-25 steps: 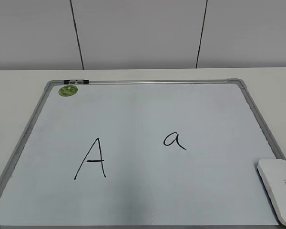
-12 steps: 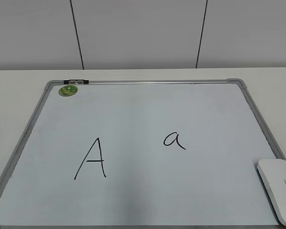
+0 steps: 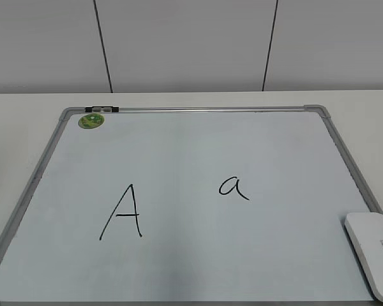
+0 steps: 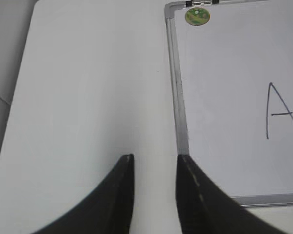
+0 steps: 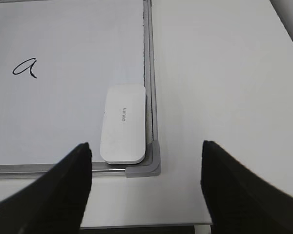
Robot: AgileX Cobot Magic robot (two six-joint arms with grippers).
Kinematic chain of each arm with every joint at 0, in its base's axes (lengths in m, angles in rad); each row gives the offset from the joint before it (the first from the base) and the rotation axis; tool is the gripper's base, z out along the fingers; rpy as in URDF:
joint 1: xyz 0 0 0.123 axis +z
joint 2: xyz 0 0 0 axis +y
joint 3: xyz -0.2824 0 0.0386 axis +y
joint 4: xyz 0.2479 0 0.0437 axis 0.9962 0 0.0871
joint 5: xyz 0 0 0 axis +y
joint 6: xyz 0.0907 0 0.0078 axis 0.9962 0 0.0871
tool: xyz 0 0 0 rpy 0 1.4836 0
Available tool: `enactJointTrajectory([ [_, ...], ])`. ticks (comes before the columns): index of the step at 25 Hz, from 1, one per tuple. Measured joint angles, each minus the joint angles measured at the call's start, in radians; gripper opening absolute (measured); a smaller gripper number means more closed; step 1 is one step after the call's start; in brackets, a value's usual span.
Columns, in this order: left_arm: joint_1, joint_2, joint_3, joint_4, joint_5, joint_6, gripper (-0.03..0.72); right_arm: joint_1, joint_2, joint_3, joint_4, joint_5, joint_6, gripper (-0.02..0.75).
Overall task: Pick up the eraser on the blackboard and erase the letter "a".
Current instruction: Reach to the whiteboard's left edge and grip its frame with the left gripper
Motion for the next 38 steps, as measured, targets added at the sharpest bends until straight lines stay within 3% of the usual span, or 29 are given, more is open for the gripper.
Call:
enactJointTrajectory([
  [6, 0.000, 0.258, -0.130, -0.083, 0.010, -0.005, 0.228, 0.000, 0.000, 0.000, 0.000, 0.000, 0.000, 0.519],
  [21, 0.000, 0.872, -0.245, -0.126, -0.045, -0.005, 0.242, 0.000, 0.000, 0.000, 0.000, 0.000, 0.000, 0.519],
  [30, 0.000, 1.071, -0.406, -0.127, -0.051, -0.005, 0.242, 0.000, 0.000, 0.000, 0.000, 0.000, 0.000, 0.519],
  [38, 0.000, 1.202, -0.441, -0.115, -0.083, -0.005, 0.243, 0.000, 0.000, 0.000, 0.000, 0.000, 0.000, 0.519],
])
